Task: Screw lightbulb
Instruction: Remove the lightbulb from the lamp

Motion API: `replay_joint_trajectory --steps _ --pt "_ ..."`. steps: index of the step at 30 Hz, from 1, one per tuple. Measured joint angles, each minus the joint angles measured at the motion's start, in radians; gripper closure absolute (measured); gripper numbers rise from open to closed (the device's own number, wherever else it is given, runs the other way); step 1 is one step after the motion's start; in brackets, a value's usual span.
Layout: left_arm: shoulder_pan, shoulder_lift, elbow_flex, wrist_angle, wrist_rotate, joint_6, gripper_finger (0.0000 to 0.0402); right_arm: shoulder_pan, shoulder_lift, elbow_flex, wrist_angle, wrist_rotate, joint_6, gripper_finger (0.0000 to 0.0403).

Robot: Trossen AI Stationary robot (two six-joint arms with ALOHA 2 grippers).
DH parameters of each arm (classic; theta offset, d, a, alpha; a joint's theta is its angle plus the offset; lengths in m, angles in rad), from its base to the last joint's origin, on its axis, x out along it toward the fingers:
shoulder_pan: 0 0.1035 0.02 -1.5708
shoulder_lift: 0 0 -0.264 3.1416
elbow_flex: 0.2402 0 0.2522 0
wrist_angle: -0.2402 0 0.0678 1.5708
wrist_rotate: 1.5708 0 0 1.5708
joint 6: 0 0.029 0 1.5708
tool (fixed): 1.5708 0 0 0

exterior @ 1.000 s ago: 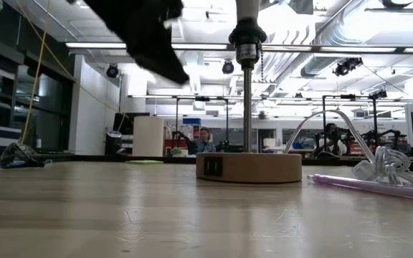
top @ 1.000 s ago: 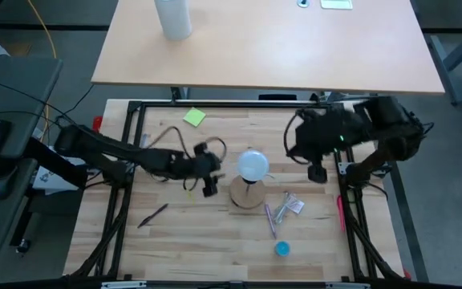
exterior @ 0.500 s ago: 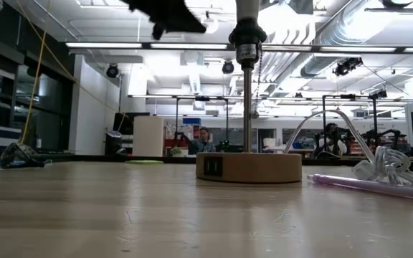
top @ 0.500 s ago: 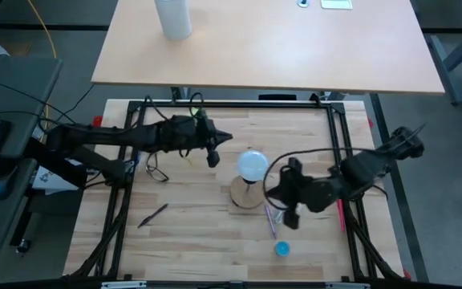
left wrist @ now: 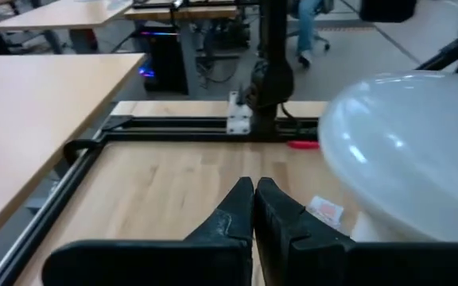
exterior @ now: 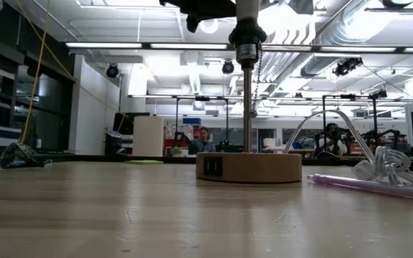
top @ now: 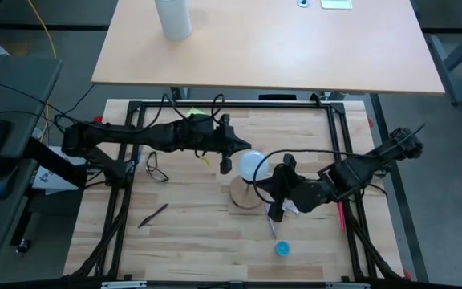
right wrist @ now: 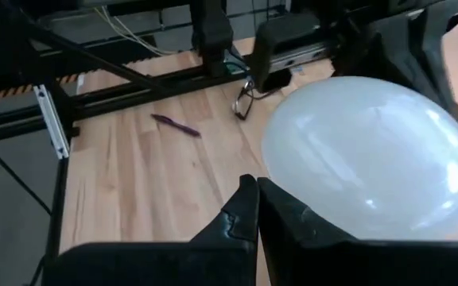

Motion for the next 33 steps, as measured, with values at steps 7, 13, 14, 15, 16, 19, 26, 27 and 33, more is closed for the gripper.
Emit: replay_joint_trajectory --steps 7,13,14,15,16,19,26,27,33 --pt "-0.032 -0.026 0.001 -0.027 0.018 -0.028 0.0401 0.000 -0.004 0.000 -0.068 0.051 0.028 0.0403" --pt "-0.072 -0.042 0.001 -0.048 -0.007 -0.074 0.0401 -0.013 -0.004 0.002 -0.095 0.034 0.034 0.0403" --pt "-0.078 -0.044 0.001 -0.057 -0.010 -0.083 0.0401 -0.016 -0.005 0.002 -0.098 0.034 0.034 0.0403" --pt "-0.084 -0.047 0.001 -0.070 -0.014 -0.092 0.0401 -0.017 -0.005 0.002 -0.102 0.033 0.034 0.0403" --pt "-0.088 -0.048 0.001 -0.077 -0.014 -0.102 0.0401 -0.019 -0.005 0.002 -0.105 0.033 0.033 0.0403" --pt "-0.104 -0.057 -0.001 -0.100 -0.018 -0.129 0.0401 -0.022 -0.006 0.003 -0.127 0.035 0.028 0.0403" --pt "-0.139 -0.088 -0.006 -0.150 -0.059 -0.172 0.0401 -0.040 -0.008 0.003 -0.183 0.064 0.026 0.0403" --pt "-0.144 -0.093 -0.007 -0.160 -0.064 -0.177 0.0401 -0.043 -0.009 0.003 -0.192 0.066 0.026 0.0403" --pt "-0.205 -0.116 -0.007 -0.186 -0.024 -0.213 0.0401 -0.068 -0.013 -0.002 -0.269 0.147 0.064 0.0403"
